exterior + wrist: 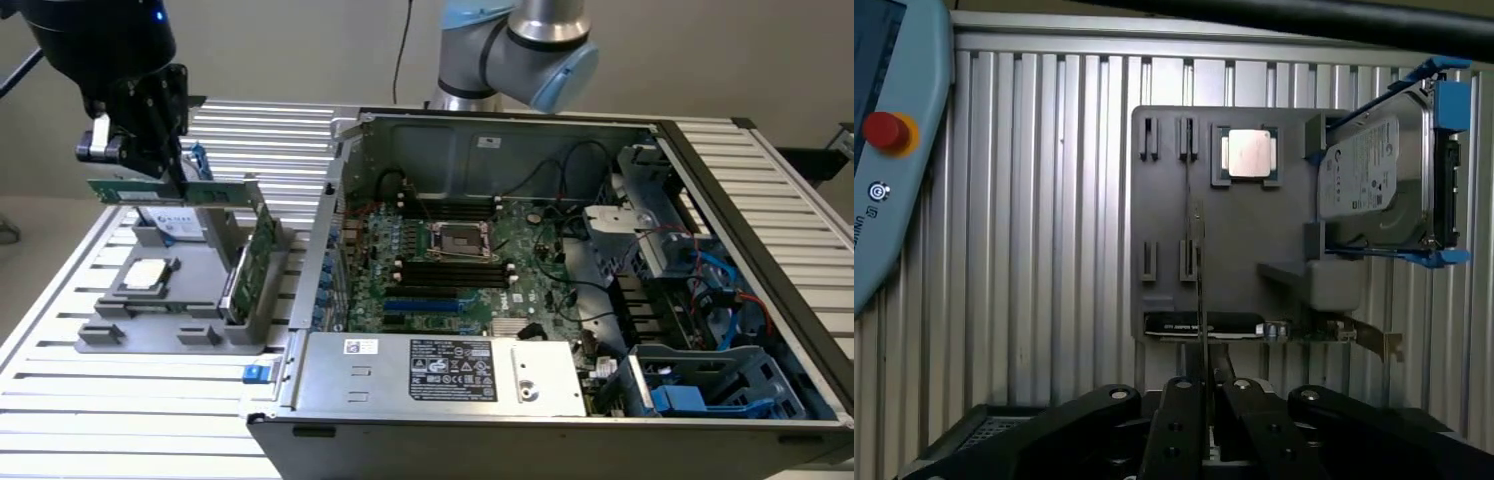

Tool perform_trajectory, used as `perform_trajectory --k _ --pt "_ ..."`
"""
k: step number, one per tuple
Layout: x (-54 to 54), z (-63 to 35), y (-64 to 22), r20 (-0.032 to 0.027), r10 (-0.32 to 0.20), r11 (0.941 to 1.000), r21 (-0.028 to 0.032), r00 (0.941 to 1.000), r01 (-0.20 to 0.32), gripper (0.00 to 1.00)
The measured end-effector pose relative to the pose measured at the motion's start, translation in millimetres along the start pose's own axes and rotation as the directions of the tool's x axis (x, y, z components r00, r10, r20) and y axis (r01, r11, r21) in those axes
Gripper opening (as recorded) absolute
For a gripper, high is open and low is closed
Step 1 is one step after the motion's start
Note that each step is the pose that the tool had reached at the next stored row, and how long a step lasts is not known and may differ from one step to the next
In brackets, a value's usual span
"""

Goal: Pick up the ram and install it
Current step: 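Pick up the ram and move it above insertion slot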

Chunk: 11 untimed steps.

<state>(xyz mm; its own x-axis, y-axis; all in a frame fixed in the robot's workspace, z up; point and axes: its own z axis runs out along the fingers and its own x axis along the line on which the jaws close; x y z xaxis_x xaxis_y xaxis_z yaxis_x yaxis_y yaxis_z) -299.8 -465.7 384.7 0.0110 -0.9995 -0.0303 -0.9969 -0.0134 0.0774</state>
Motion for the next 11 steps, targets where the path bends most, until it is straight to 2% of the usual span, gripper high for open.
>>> perform_trajectory --k 11 --pt "-0.2 -14.8 -37.5 0.0129 -0.007 0.9999 -0.0082 0.9999 0.007 0.14"
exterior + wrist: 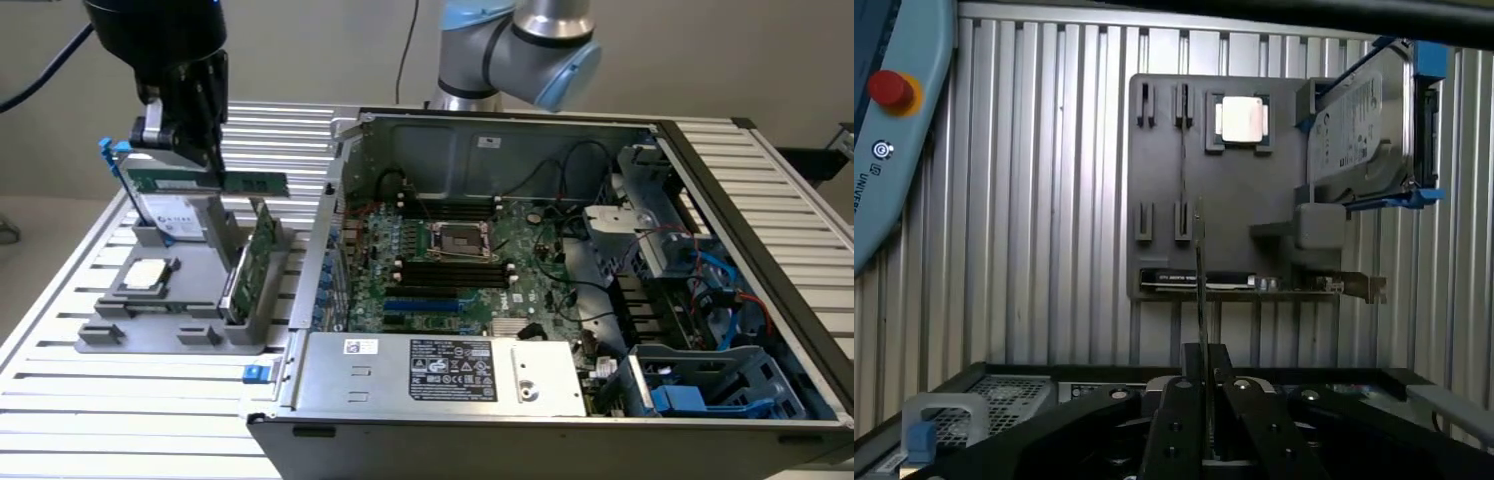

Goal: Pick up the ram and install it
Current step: 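Pick up the ram and move it above insertion slot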

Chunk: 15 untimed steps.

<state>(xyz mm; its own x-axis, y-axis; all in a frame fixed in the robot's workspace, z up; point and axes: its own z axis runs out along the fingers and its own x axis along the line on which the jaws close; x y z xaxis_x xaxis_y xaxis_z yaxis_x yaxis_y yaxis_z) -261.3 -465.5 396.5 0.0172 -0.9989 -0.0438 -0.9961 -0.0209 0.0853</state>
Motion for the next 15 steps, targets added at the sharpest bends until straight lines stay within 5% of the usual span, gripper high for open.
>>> perform_trajectory --k 10,15 --pt "-0.3 -13.9 -37.0 0.0154 -0.003 1.0000 -0.0056 0.9999 0.004 0.14" --pt "-0.7 -16.7 -58.8 0.0287 -0.005 1.0000 -0.0055 0.9996 0.005 0.14"
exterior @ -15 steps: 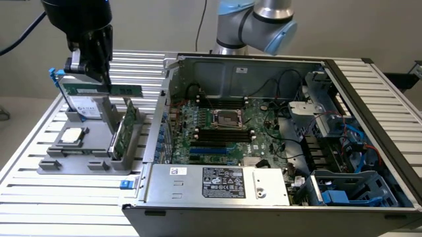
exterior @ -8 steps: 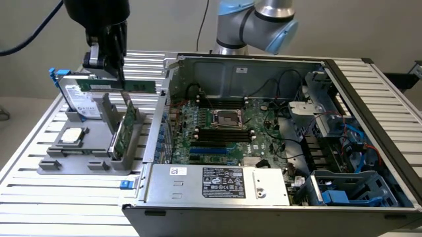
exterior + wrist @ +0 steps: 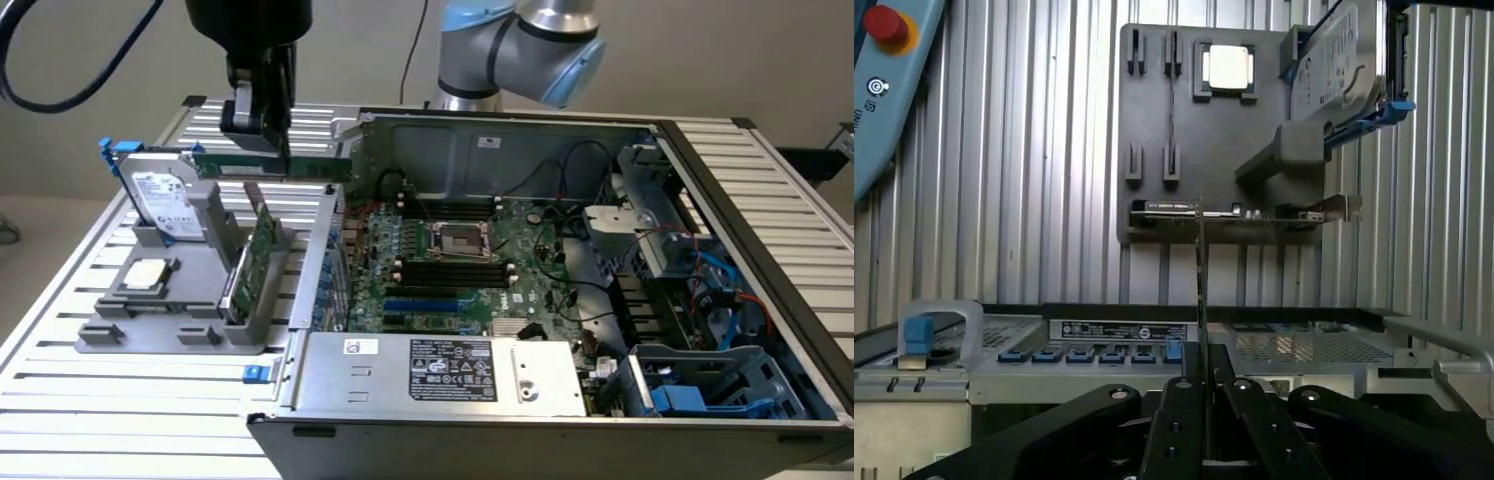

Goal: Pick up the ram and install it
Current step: 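Pick up the ram and move it above insertion slot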

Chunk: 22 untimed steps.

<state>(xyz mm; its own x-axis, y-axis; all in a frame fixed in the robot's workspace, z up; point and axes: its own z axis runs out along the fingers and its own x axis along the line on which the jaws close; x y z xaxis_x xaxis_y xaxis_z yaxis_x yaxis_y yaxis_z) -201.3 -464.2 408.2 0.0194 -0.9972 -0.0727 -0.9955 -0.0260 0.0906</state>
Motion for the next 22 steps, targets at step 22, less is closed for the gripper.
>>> perform_trajectory --k 22 --pt "-0.8 -10.3 -92.7 0.0897 -0.009 1.0000 0.0018 0.9959 0.009 0.14"
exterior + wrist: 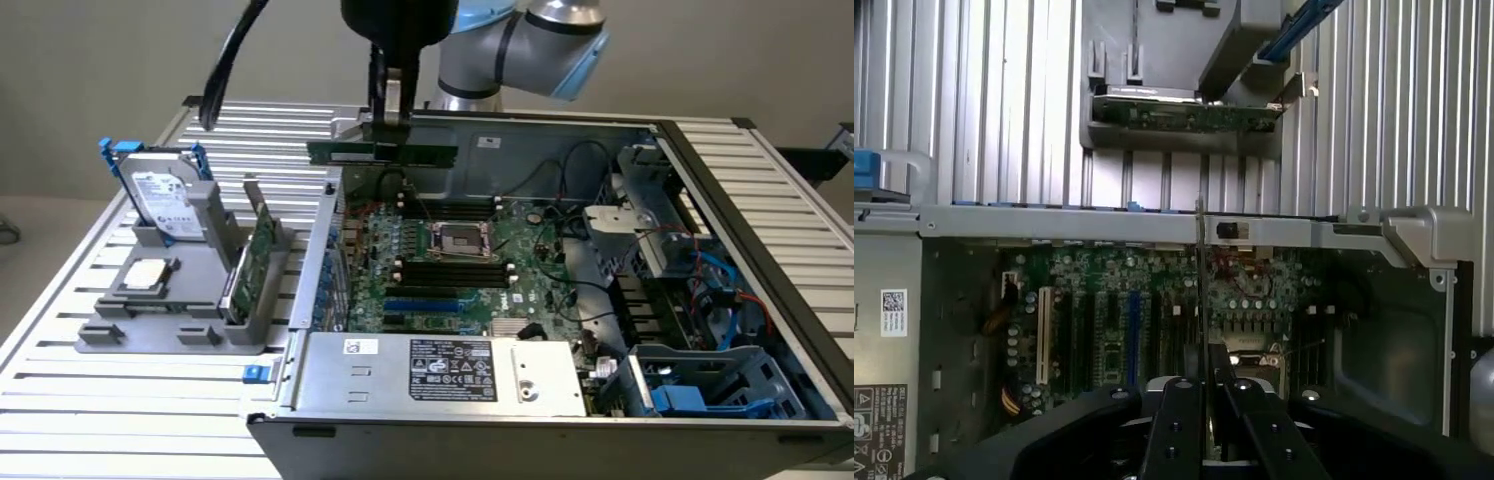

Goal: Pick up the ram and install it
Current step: 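Pick up the ram and move it above insertion slot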

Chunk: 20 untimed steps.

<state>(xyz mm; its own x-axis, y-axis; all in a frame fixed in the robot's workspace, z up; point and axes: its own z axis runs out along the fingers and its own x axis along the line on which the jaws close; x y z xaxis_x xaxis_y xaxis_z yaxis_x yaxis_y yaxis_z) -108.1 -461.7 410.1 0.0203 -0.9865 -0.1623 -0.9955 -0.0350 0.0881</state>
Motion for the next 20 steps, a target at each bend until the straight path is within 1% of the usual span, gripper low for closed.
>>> perform_trajectory --k 2,3,7,9,11,14,17,20 --pt "0.2 -0.9 -8.9 0.0050 -0.001 1.0000 0.0000 1.0000 0.001 0.14" --pt "0.2 -1.3 -13.4 0.0056 -0.001 1.0000 -0.0002 1.0000 0.001 0.14" --pt "-1.8 -2.4 -31.5 0.0058 -0.001 1.0000 -0.0002 1.0000 0.001 0.14" --pt "-4.5 -2.1 -38.6 0.0056 -0.001 1.0000 -0.0002 1.0000 0.001 0.14" --pt "-7.9 0.5 -42.3 0.0058 -0.001 1.0000 -0.0002 1.0000 0.001 0.14" --pt "-12.2 4.8 -45.1 0.0059 0.000 1.0000 0.0000 1.0000 0.000 0.14" --pt "-13.5 8.0 -48.3 0.0064 0.006 1.0000 0.0010 1.0000 -0.006 0.14" --pt "-13.4 10.4 -51.6 0.0079 0.020 0.9998 0.0034 0.9998 -0.021 0.14"
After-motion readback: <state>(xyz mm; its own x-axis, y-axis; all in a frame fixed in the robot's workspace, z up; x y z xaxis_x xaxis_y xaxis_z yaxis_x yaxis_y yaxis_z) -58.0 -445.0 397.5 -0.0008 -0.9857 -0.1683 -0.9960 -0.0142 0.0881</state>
